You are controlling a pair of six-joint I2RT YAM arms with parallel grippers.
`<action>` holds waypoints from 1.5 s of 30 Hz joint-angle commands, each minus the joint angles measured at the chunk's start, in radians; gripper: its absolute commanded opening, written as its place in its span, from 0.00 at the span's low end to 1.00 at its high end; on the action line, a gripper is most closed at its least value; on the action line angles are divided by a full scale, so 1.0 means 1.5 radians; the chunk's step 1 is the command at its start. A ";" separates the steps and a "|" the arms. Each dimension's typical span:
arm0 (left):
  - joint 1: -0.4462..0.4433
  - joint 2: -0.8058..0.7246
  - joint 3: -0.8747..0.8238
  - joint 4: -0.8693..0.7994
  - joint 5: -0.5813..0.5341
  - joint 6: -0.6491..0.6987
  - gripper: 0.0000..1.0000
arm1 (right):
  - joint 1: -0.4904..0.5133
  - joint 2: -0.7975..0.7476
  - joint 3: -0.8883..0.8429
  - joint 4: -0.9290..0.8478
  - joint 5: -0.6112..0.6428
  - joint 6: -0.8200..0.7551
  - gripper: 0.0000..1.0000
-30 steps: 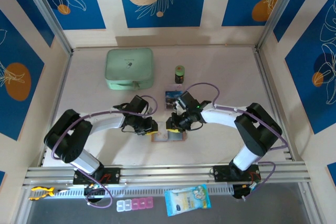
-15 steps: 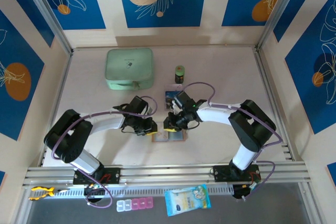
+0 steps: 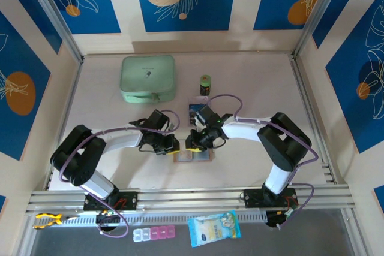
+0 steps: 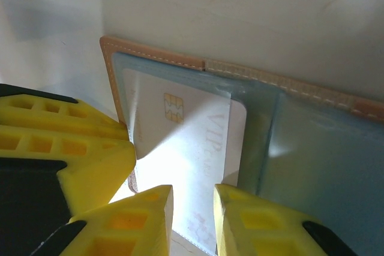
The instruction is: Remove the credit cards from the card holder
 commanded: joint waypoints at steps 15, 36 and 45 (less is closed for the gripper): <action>0.006 0.009 -0.015 -0.018 -0.005 0.006 0.18 | 0.015 0.006 0.033 -0.104 0.076 -0.036 0.26; 0.006 -0.039 0.021 -0.051 -0.002 0.013 0.19 | 0.013 -0.042 0.036 -0.110 0.069 -0.035 0.26; -0.015 -0.037 0.028 -0.036 0.009 -0.006 0.10 | -0.002 -0.056 0.010 -0.083 0.049 -0.023 0.26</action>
